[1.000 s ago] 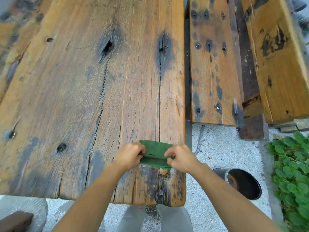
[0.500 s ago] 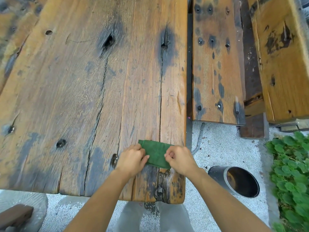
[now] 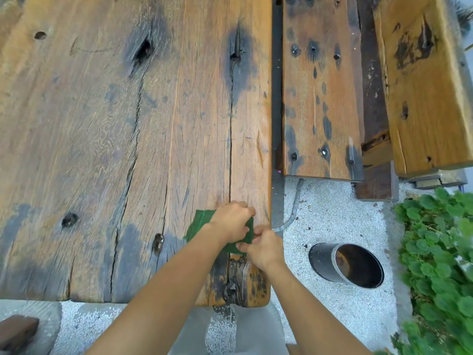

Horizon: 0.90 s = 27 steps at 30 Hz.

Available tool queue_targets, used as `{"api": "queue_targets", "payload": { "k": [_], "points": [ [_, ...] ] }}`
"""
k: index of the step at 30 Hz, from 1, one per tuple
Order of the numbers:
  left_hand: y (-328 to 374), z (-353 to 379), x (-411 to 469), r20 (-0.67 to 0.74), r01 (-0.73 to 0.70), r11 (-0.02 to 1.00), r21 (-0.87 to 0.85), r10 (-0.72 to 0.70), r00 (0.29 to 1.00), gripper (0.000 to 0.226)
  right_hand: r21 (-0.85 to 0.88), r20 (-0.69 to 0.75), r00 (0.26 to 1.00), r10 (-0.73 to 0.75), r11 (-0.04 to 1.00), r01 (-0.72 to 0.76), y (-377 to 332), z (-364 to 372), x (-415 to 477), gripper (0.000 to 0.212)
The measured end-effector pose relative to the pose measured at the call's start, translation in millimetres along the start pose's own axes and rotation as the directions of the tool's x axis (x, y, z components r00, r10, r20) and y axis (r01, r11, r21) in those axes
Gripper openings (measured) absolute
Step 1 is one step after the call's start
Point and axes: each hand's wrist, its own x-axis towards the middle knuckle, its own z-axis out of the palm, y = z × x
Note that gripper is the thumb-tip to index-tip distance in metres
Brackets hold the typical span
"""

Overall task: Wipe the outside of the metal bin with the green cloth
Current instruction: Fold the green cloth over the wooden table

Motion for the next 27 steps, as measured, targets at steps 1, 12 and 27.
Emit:
{"api": "queue_targets", "payload": {
  "k": [1, 12, 27],
  "points": [
    [0, 1, 1, -0.003, 0.002, 1.0, 0.001, -0.002, 1.0, 0.031, 0.007, 0.007, 1.0, 0.008, 1.0, -0.008, 0, 1, 1, 0.042],
    [-23, -4, 10, -0.037, 0.094, 0.966, -0.241, -0.106, 0.994, 0.027, -0.145, 0.126, 0.991, -0.043, 0.988, 0.062, -17, -24, 32, 0.009],
    [-86, -21, -3, -0.03, 0.283, 0.724, -0.629, -0.387, 0.922, 0.042, -0.415, 0.25, 0.892, -0.376, 0.791, 0.449, -103, -44, 77, 0.026]
  ]
}}
